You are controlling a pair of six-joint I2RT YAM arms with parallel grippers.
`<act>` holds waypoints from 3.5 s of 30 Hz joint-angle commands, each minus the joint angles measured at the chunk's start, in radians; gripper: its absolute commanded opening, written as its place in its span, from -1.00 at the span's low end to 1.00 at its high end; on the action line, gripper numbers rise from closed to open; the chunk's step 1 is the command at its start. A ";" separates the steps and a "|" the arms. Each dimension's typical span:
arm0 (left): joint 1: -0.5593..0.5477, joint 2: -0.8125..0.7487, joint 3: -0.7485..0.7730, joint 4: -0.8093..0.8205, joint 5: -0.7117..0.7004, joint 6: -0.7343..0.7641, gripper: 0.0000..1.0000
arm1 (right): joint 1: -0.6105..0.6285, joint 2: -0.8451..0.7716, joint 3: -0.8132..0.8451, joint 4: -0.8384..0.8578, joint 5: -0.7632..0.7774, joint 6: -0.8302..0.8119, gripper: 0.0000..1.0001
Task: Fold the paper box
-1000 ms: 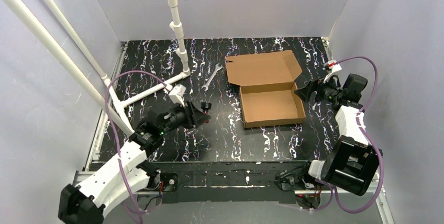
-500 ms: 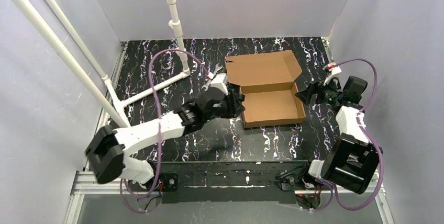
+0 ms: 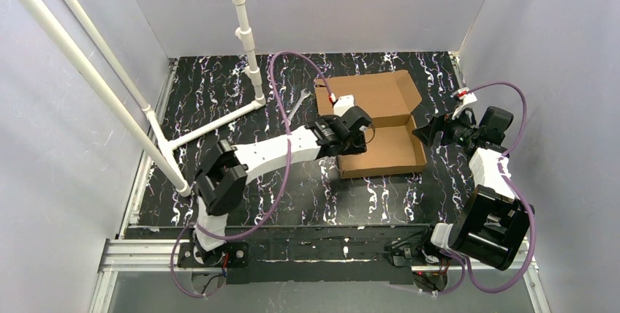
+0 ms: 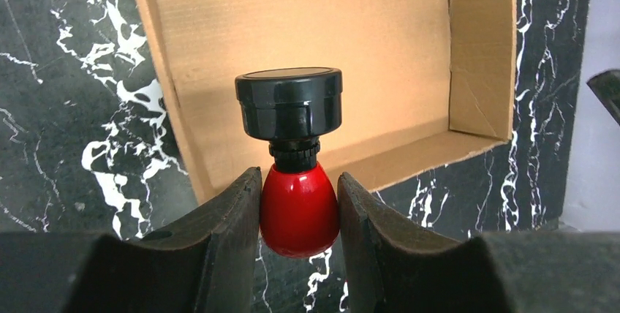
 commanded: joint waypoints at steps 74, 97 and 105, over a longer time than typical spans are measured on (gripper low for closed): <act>0.177 -0.996 -0.934 0.292 0.210 0.160 0.97 | 0.358 0.092 0.268 -0.336 0.312 -0.115 0.93; 0.178 -1.170 -1.028 0.233 0.177 0.124 0.97 | 0.355 0.605 0.917 -0.403 0.181 0.042 0.97; 0.179 -1.134 -1.026 0.307 0.213 0.225 0.97 | 0.355 0.646 0.929 -0.429 0.143 0.030 0.97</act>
